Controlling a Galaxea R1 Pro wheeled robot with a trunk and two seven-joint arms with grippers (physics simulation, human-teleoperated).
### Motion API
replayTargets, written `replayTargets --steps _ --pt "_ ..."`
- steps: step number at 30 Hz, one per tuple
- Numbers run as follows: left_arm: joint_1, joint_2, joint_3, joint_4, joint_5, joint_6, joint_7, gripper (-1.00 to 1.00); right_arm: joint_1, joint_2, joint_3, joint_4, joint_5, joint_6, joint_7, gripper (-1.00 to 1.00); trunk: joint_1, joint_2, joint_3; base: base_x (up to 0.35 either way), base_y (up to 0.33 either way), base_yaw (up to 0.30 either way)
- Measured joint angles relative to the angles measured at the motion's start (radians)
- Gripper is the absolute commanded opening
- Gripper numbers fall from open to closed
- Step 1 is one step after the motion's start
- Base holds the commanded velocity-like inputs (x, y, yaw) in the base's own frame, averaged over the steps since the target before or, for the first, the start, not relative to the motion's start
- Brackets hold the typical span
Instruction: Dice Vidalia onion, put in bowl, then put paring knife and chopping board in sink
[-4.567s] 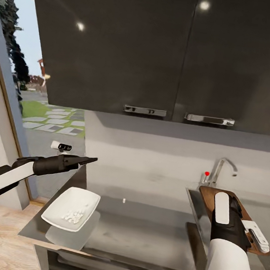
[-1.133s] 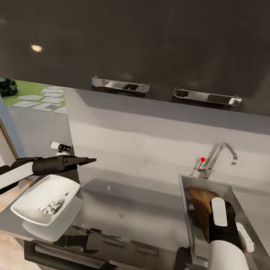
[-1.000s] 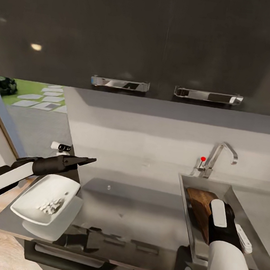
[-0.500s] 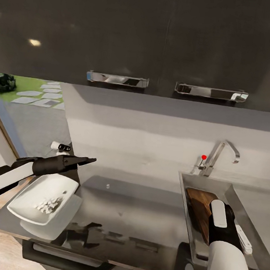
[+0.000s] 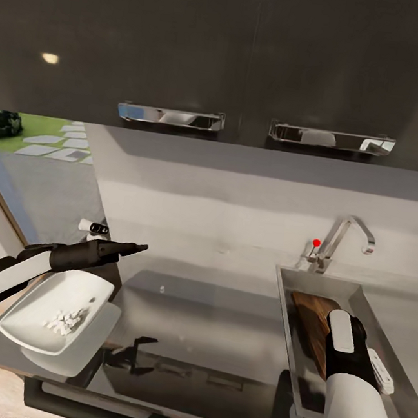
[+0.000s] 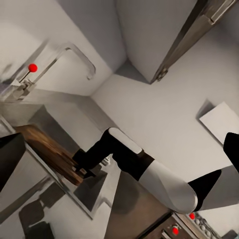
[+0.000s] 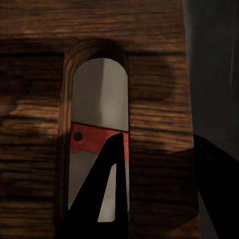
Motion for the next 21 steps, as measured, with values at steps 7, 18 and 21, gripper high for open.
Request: replayTargets --steps 7,18,21 --pt "0.0 0.0 0.0 0.0 0.0 0.001 0.0 1.0 0.0 0.0 0.0 0.0 -0.001 0.0 0.001 -1.0 0.0 0.0 -0.011 0.0 0.0 0.0" --pt "0.0 0.0 0.0 0.001 0.0 0.001 0.0 1.0 -0.001 -0.002 0.002 0.044 -0.004 -0.023 0.006 -1.0 0.0 -0.001 -0.029 0.0 0.0 0.0" --pt "0.0 0.0 0.0 0.001 0.0 0.001 0.0 1.0 -0.001 -0.013 0.002 0.044 -0.003 -0.027 0.006 -1.0 0.0 -0.001 -0.034 0.0 0.0 0.0"
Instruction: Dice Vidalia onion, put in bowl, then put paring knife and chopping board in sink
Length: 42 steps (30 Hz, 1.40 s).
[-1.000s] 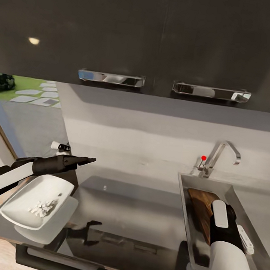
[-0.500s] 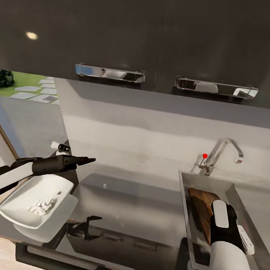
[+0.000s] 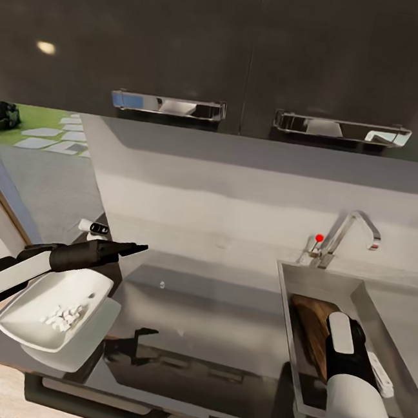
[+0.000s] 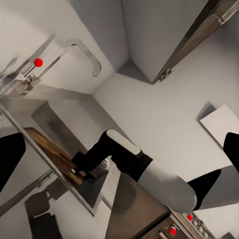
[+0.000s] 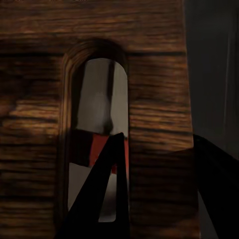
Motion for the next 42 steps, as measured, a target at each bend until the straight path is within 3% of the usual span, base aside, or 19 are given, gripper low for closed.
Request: replayTargets --steps 13,14,15,35,38,42 --pt "0.0 0.001 0.0 0.0 0.0 0.0 0.0 1.0 0.0 -0.007 -0.004 0.013 0.022 0.014 0.051 -1.0 0.0 0.0 -0.005 0.0 0.0 0.0" --pt "0.0 0.001 0.0 0.0 0.0 0.0 0.0 1.0 0.0 -0.007 -0.003 0.013 0.021 0.017 0.054 1.0 0.0 0.0 -0.005 0.0 0.0 0.0" --pt "0.0 0.001 0.0 0.0 0.0 0.0 0.0 1.0 0.001 -0.006 -0.002 0.014 0.007 0.024 0.056 1.0 0.0 0.0 -0.005 0.0 0.0 0.0" --pt "0.0 -0.003 0.0 0.0 0.0 0.001 0.001 1.0 0.001 -0.006 0.0 -0.007 0.023 0.04 0.021 1.0 0.0 0.0 0.011 0.0 0.0 0.0" --pt "0.0 -0.004 0.0 0.0 0.0 0.001 0.002 1.0 0.001 -0.002 0.003 -0.033 0.045 0.082 0.012 1.0 0.0 0.0 0.016 0.0 0.0 0.0" --pt "0.0 -0.005 0.0 0.0 0.0 0.002 0.003 1.0 0.005 0.027 0.004 -0.147 0.081 0.232 0.005 1.0 0.0 0.0 0.023 0.0 0.0 0.0"
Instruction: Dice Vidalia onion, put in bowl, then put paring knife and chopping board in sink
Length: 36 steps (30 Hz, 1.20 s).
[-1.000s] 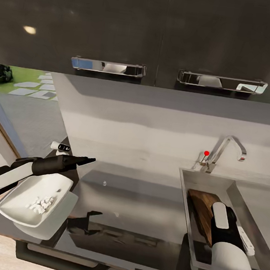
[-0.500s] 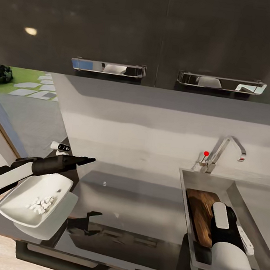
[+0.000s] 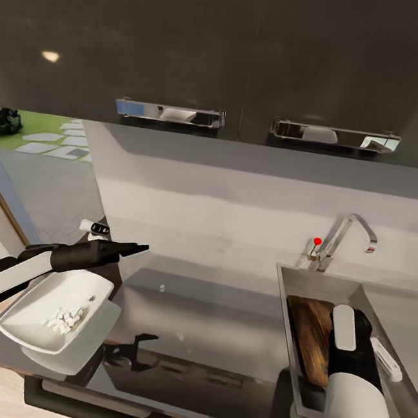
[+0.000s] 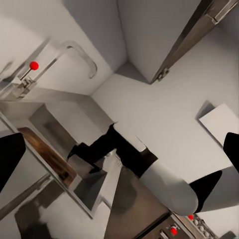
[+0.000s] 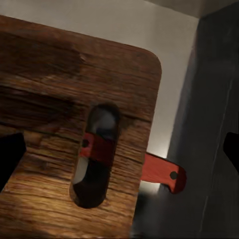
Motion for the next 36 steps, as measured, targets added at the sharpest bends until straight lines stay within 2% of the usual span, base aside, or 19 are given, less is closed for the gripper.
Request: replayTargets --steps 3,9,10,11,12,14,15,19,23,26,29,33,36 --pt "0.0 -0.001 0.0 0.0 0.0 0.0 0.001 1.0 0.007 0.017 0.0 -0.087 0.005 0.076 -0.015 1.0 0.0 0.0 0.005 0.0 0.0 0.0" --pt "0.0 -0.002 0.001 0.0 0.0 0.0 0.004 1.0 0.01 0.046 0.0 -0.214 0.006 0.235 -0.098 1.0 0.0 0.0 0.015 0.0 0.0 0.0" --pt "0.0 -0.002 0.001 0.0 0.0 0.0 0.006 1.0 0.01 0.06 0.001 -0.265 0.006 0.321 -0.124 1.0 0.0 0.0 0.017 0.0 0.0 0.0" --pt "0.0 -0.002 0.001 0.0 0.0 0.0 0.006 1.0 0.01 0.071 0.002 -0.294 0.007 0.368 -0.129 1.0 0.0 0.0 0.018 0.0 0.0 0.0" --pt "0.0 -0.002 0.001 0.0 0.0 0.0 0.006 1.0 0.01 0.095 0.002 -0.342 0.009 0.436 -0.135 1.0 0.0 0.0 0.02 0.0 0.0 0.0" --pt "0.0 -0.003 0.001 0.0 0.0 0.0 0.007 1.0 0.01 0.131 0.003 -0.413 0.011 0.527 -0.152 1.0 0.0 0.0 0.023 0.0 0.0 0.0" --pt "0.0 -0.003 0.001 0.0 0.0 0.0 0.007 1.0 0.01 0.138 0.003 -0.429 0.011 0.528 -0.159 1.0 0.0 0.0 0.025 0.0 0.0 0.0" --pt "0.0 -0.003 0.001 0.0 -0.001 0.0 0.008 1.0 0.01 0.138 0.016 -0.488 0.005 0.528 -0.193 1.0 0.0 0.0 0.031 -0.004 0.0 0.0" --pt "0.0 -0.002 0.001 0.0 -0.003 0.0 0.008 1.0 0.01 0.138 0.085 -0.5 -0.005 0.528 -0.191 1.0 0.0 0.0 0.038 -0.097 0.0 0.0" --pt "0.0 -0.002 0.001 0.0 -0.005 0.0 0.008 1.0 0.01 0.138 0.115 -0.503 -0.02 0.528 -0.174 1.0 0.001 0.0 0.043 -0.254 0.0 0.0" --pt "0.0 -0.001 0.001 0.0 -0.005 -0.002 0.005 1.0 0.01 0.138 0.126 -0.505 -0.058 0.529 -0.139 1.0 0.001 0.0 0.048 -0.326 0.0 0.0" --pt "0.0 0.0 0.002 0.0 -0.005 -0.003 0.002 1.0 0.01 0.138 0.134 -0.505 -0.077 0.529 -0.124 1.0 0.001 0.0 0.055 -0.34 0.0 0.0" --pt "0.0 0.0 0.003 0.0 -0.005 -0.003 -0.001 1.0 0.01 0.138 0.176 -0.505 -0.081 0.529 -0.096 1.0 0.001 0.0 0.06 -0.344 0.0 0.0"
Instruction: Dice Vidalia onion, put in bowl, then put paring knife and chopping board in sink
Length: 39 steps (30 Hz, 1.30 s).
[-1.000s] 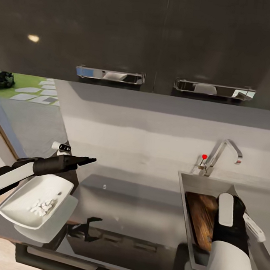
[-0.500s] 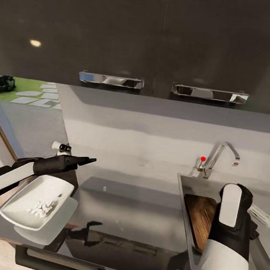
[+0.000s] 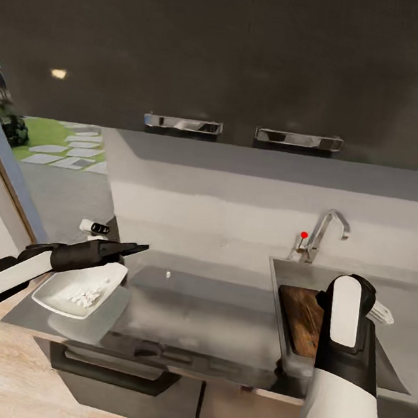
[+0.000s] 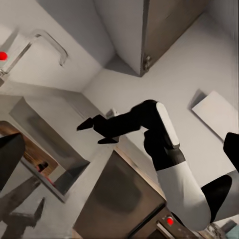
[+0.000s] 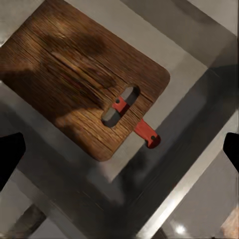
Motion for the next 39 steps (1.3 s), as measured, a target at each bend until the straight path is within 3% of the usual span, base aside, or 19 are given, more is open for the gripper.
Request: replayTargets --steps 5,18,30,35,39 --pt "0.0 0.0 0.0 0.0 0.0 0.0 -0.001 1.0 -0.001 0.0 0.045 -0.003 -0.001 0.001 0.039 1.0 0.0 0.0 0.008 -0.345 0.0 0.0" --pt "0.0 -0.002 -0.001 0.0 -0.001 -0.002 0.002 1.0 -0.002 0.0 0.053 -0.003 -0.006 0.002 0.111 1.0 0.0 0.0 0.03 -0.345 0.0 0.0" --pt "0.0 -0.001 -0.001 0.0 -0.001 -0.002 0.001 1.0 -0.001 0.0 0.05 -0.003 -0.007 0.005 0.38 1.0 0.0 0.0 0.048 -0.345 0.0 0.0" --pt "0.0 -0.001 -0.001 0.0 0.0 -0.002 0.001 1.0 -0.001 0.0 0.048 0.006 -0.007 0.005 0.404 1.0 0.0 0.0 0.057 -0.345 0.0 -0.021" --pt "0.0 -0.001 -0.001 0.0 0.0 -0.002 0.0 1.0 -0.009 0.0 0.044 0.007 -0.033 0.005 0.407 1.0 0.0 0.0 0.063 -0.345 0.0 -0.066"
